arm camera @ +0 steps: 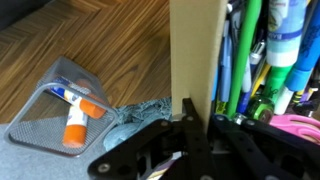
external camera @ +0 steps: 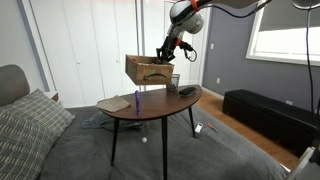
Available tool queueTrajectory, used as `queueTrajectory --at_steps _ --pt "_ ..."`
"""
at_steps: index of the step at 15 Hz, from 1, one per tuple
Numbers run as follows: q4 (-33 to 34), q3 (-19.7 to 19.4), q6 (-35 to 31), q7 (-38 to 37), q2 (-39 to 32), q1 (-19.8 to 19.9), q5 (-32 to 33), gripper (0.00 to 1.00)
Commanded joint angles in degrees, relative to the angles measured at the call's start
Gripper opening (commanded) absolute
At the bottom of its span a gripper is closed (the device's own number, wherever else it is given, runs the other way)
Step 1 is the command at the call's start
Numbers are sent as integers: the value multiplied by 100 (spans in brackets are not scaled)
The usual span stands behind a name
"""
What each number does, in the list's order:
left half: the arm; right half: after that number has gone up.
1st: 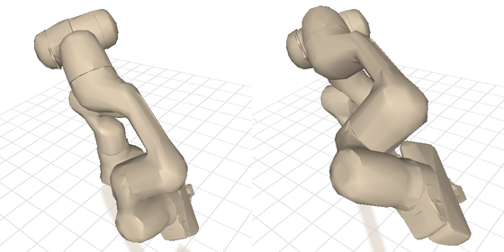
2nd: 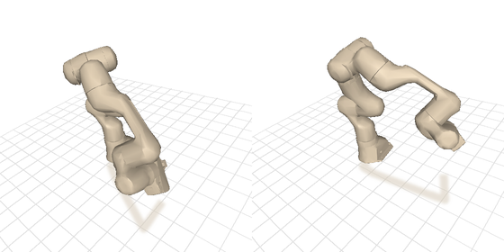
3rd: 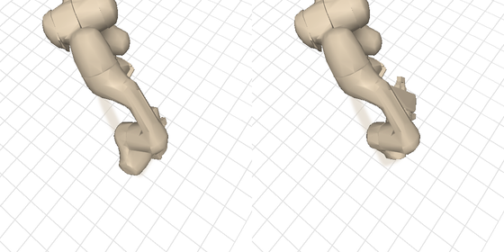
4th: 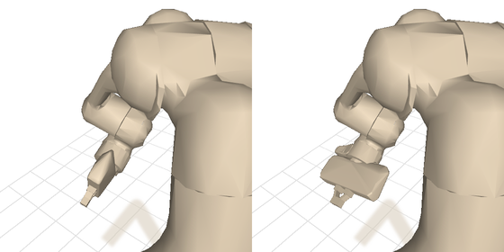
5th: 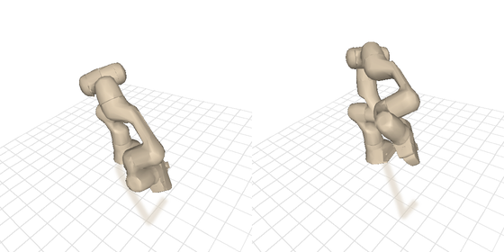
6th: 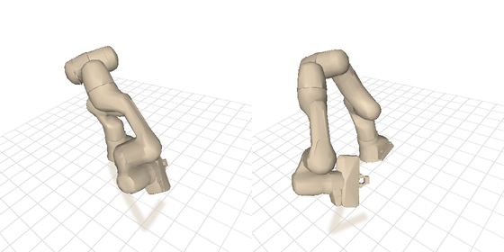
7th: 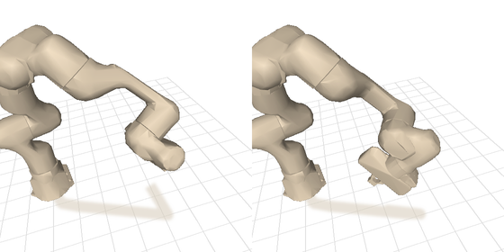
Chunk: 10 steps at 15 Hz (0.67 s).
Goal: Turn the box making the arrow on the box face the purple marker
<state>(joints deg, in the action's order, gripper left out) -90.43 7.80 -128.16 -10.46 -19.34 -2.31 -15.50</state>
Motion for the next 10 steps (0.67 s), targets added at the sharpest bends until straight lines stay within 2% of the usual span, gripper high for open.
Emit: queueTrajectory --at_steps 1,4,10 --pt "58 -215 313 -864 11 -178 -57 2" --pt "1 -310 281 -1435 -58 -264 -115 2" --pt "-352 -532 -208 -2701 58 -639 130 2"
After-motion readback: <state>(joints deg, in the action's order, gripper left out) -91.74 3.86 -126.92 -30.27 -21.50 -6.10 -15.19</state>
